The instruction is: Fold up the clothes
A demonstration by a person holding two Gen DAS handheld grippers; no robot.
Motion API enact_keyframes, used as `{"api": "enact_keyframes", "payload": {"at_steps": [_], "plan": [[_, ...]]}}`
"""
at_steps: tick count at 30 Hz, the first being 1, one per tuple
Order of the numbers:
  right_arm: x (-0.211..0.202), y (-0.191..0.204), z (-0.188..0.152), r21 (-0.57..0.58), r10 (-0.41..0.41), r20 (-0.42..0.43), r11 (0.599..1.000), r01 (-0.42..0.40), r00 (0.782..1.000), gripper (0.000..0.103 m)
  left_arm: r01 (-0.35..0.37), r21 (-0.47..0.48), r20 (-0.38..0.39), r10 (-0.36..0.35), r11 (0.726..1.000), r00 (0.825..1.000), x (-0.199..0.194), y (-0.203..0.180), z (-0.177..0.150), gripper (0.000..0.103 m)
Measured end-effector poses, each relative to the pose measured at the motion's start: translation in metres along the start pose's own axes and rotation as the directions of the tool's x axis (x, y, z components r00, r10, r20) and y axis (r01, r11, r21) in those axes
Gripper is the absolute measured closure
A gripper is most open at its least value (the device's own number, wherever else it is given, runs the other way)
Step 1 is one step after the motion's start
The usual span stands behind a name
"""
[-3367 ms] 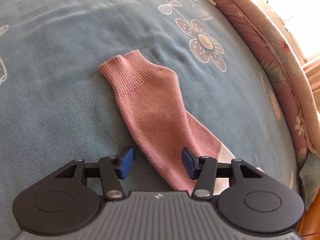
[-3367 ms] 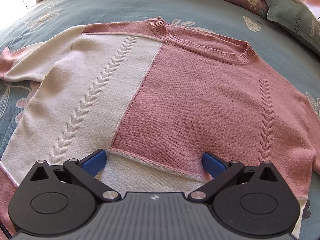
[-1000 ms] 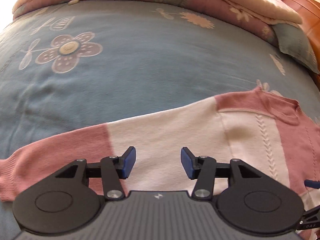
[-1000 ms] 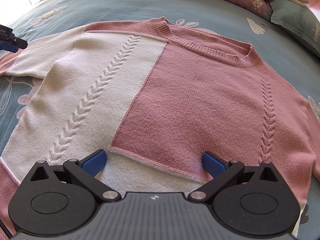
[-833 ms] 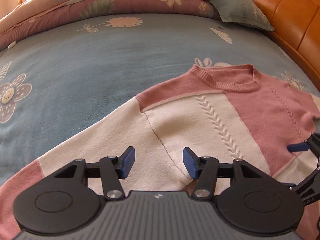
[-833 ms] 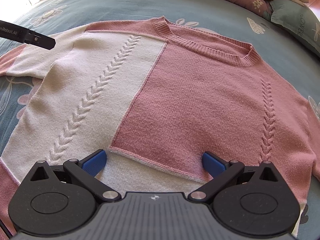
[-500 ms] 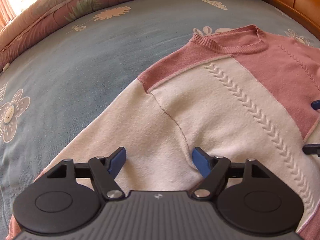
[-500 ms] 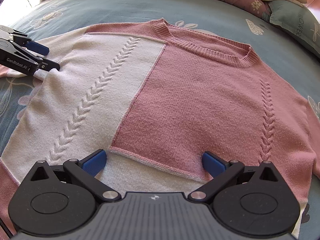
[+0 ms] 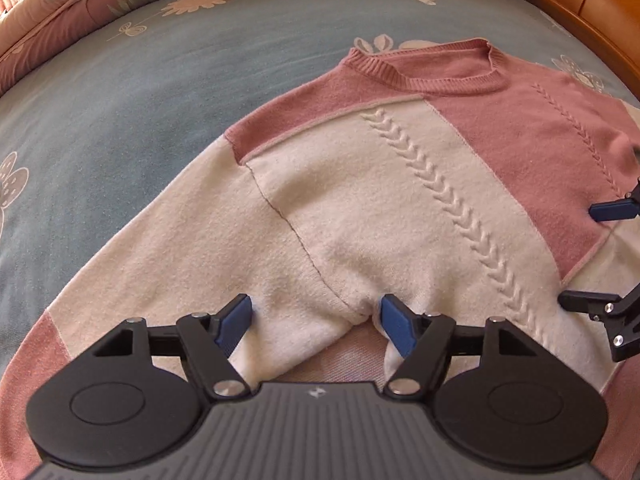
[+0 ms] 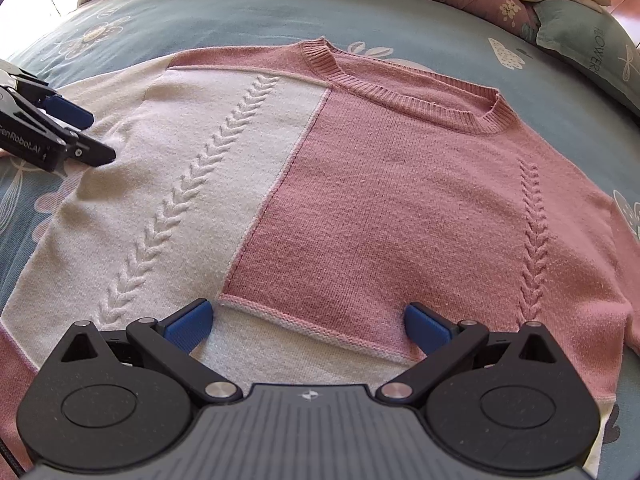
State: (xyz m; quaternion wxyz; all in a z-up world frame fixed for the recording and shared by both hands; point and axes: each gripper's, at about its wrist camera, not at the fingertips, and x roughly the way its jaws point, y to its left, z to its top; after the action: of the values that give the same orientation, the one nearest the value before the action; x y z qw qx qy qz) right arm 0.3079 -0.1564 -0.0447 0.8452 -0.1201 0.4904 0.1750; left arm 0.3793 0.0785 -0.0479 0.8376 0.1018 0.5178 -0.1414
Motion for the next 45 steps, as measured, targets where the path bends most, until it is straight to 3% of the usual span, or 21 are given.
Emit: {"api": "enact_keyframes", "payload": {"at_steps": [3,5,7,9,10,13,16,17,19,22,26,29,30,35,39,40,41,42,43,45], "plan": [[0.0,0.0,-0.001,0.0,-0.001,0.006,1.0,0.001,1.0,0.0,-0.058,0.074,-0.015,0.06,0.996,0.998,0.002,-0.004,0.0,0.021],[0.0,0.0,0.0,0.001,-0.003,0.004,1.0,0.003,1.0,0.0,-0.096,0.142,-0.026,0.101,0.985,0.995,0.002,-0.007,0.0,0.02],[0.0,0.0,0.001,0.002,-0.002,-0.002,1.0,0.002,1.0,0.0,-0.183,0.218,-0.032,0.194,0.959,0.98,0.001,-0.009,-0.003,0.02],[0.001,-0.001,0.002,0.002,0.0,-0.005,1.0,0.0,1.0,0.0,-0.218,0.209,-0.044,0.232,0.953,0.972,-0.003,-0.003,-0.004,0.022],[0.001,-0.001,0.002,0.002,0.0,-0.004,1.0,0.0,1.0,0.0,-0.208,0.178,-0.06,0.221,0.962,0.973,-0.007,0.002,-0.002,0.028],[0.001,-0.001,0.001,0.003,-0.001,0.003,1.0,0.001,1.0,0.0,-0.12,0.076,-0.013,0.121,0.99,0.993,-0.028,0.007,0.002,0.028],[0.0,0.0,-0.001,0.006,-0.003,0.01,1.0,0.003,1.0,0.0,0.051,-0.039,0.036,-0.05,0.998,0.998,-0.041,0.004,0.007,0.028],[0.0,0.0,-0.001,0.005,-0.003,0.011,1.0,0.003,1.0,0.0,0.121,-0.082,0.05,-0.117,0.989,0.992,-0.043,0.003,0.009,0.028],[0.0,-0.001,-0.001,0.005,-0.001,0.013,1.0,0.001,1.0,0.0,0.267,-0.18,0.062,-0.26,0.947,0.964,-0.037,-0.001,0.011,0.028],[0.0,-0.001,-0.001,0.004,0.001,0.014,1.0,-0.001,1.0,0.0,0.359,-0.284,0.026,-0.367,0.889,0.93,-0.015,-0.009,0.012,0.028],[-0.001,-0.002,-0.002,-0.005,0.007,0.012,1.0,-0.007,1.0,0.0,0.31,-0.302,-0.009,-0.328,0.901,0.945,-0.001,-0.008,0.002,0.029],[-0.002,-0.004,-0.003,-0.013,0.017,0.012,1.0,-0.017,1.0,0.0,0.187,-0.24,-0.082,-0.211,0.953,0.974,-0.007,-0.008,0.003,0.031],[-0.003,-0.004,-0.003,-0.017,0.019,0.013,1.0,-0.018,1.0,0.0,0.167,-0.243,-0.097,-0.195,0.956,0.976,-0.008,-0.006,0.003,0.034],[-0.003,-0.003,-0.004,-0.016,0.015,0.02,1.0,-0.014,1.0,0.0,0.305,-0.301,0.012,-0.316,0.903,0.949,-0.033,0.007,0.005,0.032],[-0.004,-0.003,-0.005,-0.016,0.011,0.029,1.0,-0.011,1.0,0.0,0.434,-0.27,0.006,-0.449,0.86,0.894,-0.019,-0.017,0.009,0.03],[-0.004,-0.003,-0.005,-0.017,0.012,0.029,1.0,-0.012,1.0,0.0,0.426,-0.266,-0.012,-0.444,0.865,0.896,-0.012,-0.021,0.007,0.03],[-0.004,-0.003,-0.005,-0.018,0.013,0.029,1.0,-0.013,0.999,0.0,0.397,-0.26,-0.025,-0.417,0.88,0.909,-0.008,-0.023,0.003,0.029],[-0.004,-0.003,-0.005,-0.02,0.016,0.028,1.0,-0.016,0.999,0.0,0.367,-0.254,-0.037,-0.389,0.895,0.921,-0.004,-0.025,0.0,0.035],[-0.005,-0.005,-0.005,-0.026,0.024,0.021,0.999,-0.024,0.999,0.0,0.349,-0.246,-0.041,-0.37,0.904,0.928,-0.002,-0.026,-0.004,0.03],[-0.01,-0.011,-0.006,-0.029,0.041,0.0,0.999,-0.041,0.999,0.0,0.34,-0.22,-0.046,-0.358,0.915,0.933,-0.007,-0.026,-0.01,0.031]]}}
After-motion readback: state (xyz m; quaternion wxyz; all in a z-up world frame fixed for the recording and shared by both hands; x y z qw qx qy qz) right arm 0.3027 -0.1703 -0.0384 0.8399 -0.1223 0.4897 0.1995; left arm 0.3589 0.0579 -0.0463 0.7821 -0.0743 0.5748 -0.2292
